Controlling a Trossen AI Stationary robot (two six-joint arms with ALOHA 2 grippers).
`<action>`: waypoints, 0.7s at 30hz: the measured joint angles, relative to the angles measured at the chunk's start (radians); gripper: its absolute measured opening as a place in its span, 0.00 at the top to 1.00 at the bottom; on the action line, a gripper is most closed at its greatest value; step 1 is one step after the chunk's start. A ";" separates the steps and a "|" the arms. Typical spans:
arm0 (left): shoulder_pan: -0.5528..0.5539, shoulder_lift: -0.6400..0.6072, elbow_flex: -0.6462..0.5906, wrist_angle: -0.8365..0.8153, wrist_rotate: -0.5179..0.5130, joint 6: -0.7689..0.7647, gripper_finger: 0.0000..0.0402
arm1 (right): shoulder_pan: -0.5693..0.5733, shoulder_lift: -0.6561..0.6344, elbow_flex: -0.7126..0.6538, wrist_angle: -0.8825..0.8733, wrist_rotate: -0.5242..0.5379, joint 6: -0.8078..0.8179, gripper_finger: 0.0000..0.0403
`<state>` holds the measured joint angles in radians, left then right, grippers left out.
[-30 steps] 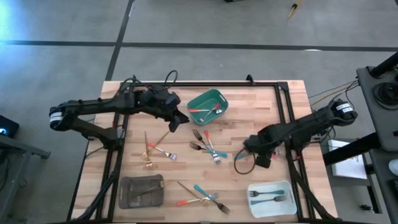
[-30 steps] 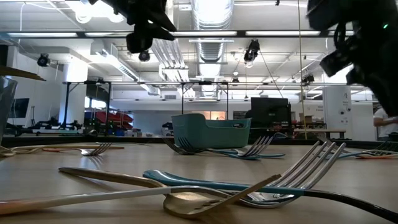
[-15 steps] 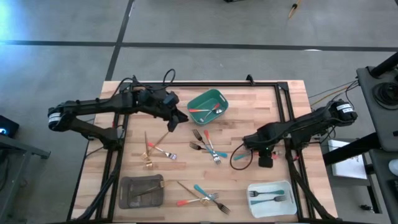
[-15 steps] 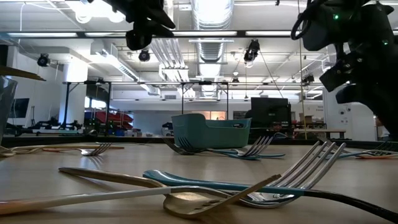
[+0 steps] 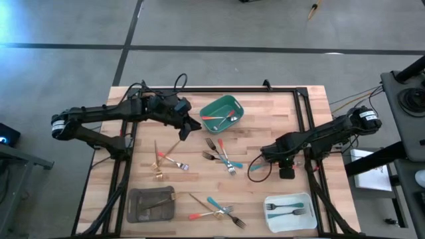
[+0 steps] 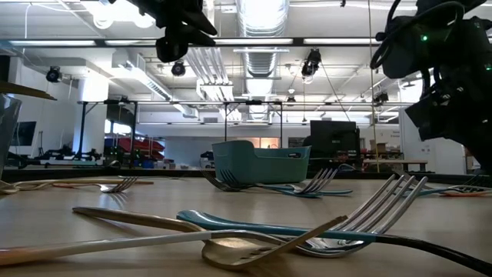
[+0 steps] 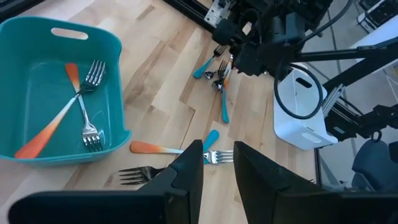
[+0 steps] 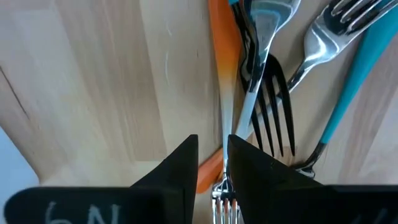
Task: Sort silverware by color (type)
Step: Put the orange fork into the green bin
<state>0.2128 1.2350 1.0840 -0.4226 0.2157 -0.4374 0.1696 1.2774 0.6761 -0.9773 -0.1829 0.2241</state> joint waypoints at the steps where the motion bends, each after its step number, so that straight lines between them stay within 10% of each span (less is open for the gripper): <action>1: 0.000 0.000 0.000 0.004 0.000 0.000 0.82 | 0.000 0.000 -0.002 0.003 0.000 0.000 0.81; 21: 0.000 0.002 0.000 0.018 -0.023 0.029 0.82 | 0.000 0.096 -0.020 0.094 0.028 0.008 0.80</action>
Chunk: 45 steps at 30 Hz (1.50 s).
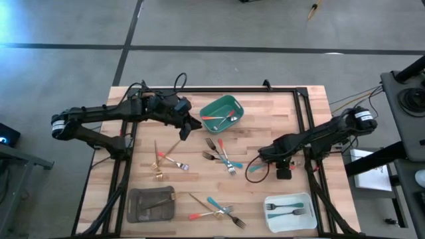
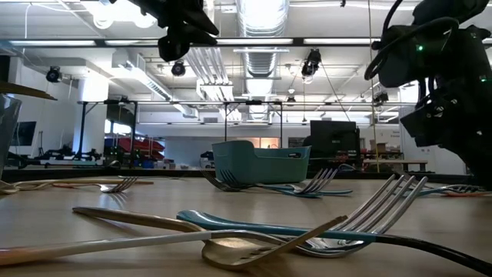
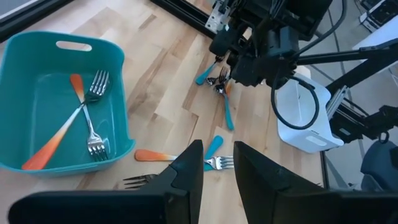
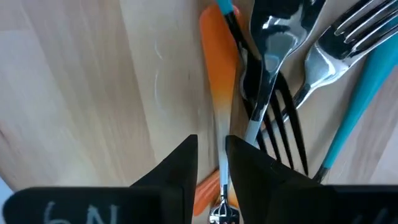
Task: Sort silverware by color (type)
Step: Put the orange fork into the green bin
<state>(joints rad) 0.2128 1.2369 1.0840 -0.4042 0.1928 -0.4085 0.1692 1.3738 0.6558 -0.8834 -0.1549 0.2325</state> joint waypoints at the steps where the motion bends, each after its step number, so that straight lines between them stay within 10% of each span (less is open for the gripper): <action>1: 0.000 0.000 0.000 0.000 0.000 0.001 0.82 | 0.000 0.011 -0.005 0.022 0.004 -0.001 0.80; 45: 0.000 -0.003 0.000 -0.055 0.000 0.007 0.82 | 0.001 -0.061 0.244 -0.041 -0.040 -0.110 0.97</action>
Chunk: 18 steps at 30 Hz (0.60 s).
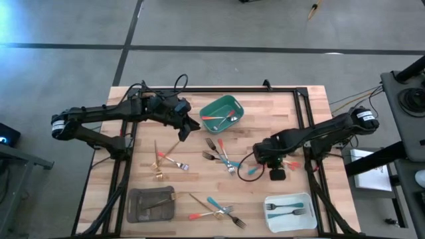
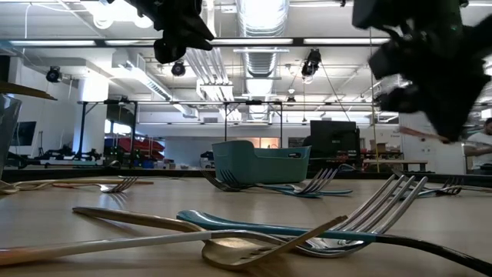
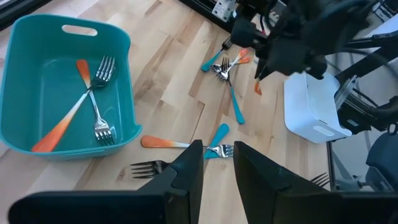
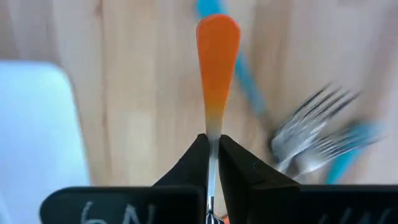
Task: Sort silverware by color (type)
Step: Put the orange fork into the green bin
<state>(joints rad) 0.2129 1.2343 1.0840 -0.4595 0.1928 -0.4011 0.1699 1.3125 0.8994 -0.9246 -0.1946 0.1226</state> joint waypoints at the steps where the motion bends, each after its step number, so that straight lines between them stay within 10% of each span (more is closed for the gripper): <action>1: 0.000 0.000 0.000 0.000 0.000 0.000 0.82 | -0.001 0.000 0.022 0.001 0.041 -0.027 0.97; 7: 0.000 0.001 0.000 0.001 0.000 0.000 0.82 | -0.066 0.020 0.150 0.056 0.248 -0.201 0.97; 18: 0.000 0.001 0.000 0.004 -0.002 -0.003 0.82 | -0.327 0.145 0.323 0.418 0.275 -0.464 0.97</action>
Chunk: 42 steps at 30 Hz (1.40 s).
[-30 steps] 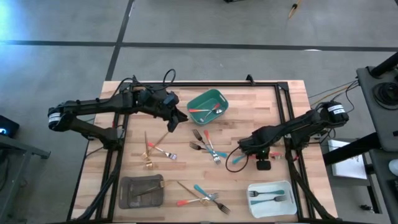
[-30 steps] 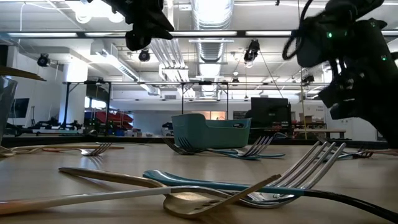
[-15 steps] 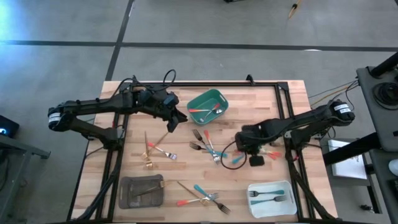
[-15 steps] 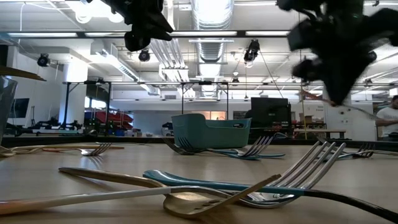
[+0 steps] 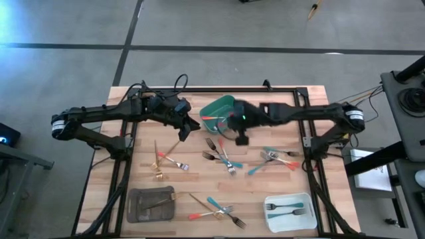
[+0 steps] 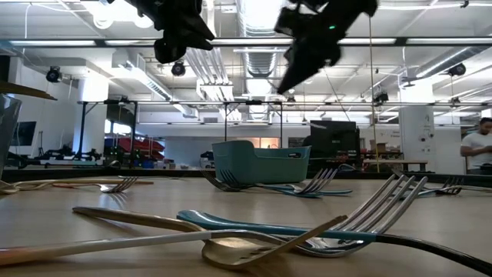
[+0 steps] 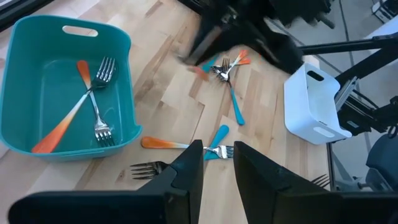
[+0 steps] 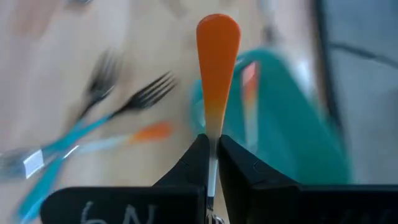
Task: Sort silverware by color (type)
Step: Put the orange fork into the green bin, then put the blue fork into the white bin
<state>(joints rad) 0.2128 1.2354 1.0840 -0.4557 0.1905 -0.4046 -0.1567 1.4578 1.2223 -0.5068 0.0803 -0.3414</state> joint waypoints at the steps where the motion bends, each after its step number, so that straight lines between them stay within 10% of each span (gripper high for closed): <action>1: 0.000 0.000 0.000 0.000 0.000 0.000 0.82 | -0.019 0.017 0.013 0.035 0.000 -0.021 0.97; 16: 0.000 0.000 0.000 -0.032 -0.001 0.003 0.82 | -0.139 0.366 0.215 0.031 0.000 -0.214 0.96; 28: 0.006 0.000 0.000 -0.118 -0.153 0.094 0.82 | -0.150 0.339 0.312 -0.075 0.018 -0.143 0.73; 35: 0.065 0.016 0.000 -0.317 -0.444 0.131 0.82 | -0.152 0.317 0.391 -0.277 0.137 0.007 0.73; 42: 0.211 0.121 0.000 -0.385 -0.420 0.190 0.82 | -0.154 0.303 0.464 -0.404 0.130 0.056 0.76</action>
<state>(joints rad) 0.4241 1.3568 1.0838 -0.8406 -0.2294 -0.2149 -0.3107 1.7610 1.6863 -0.9111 0.2104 -0.2852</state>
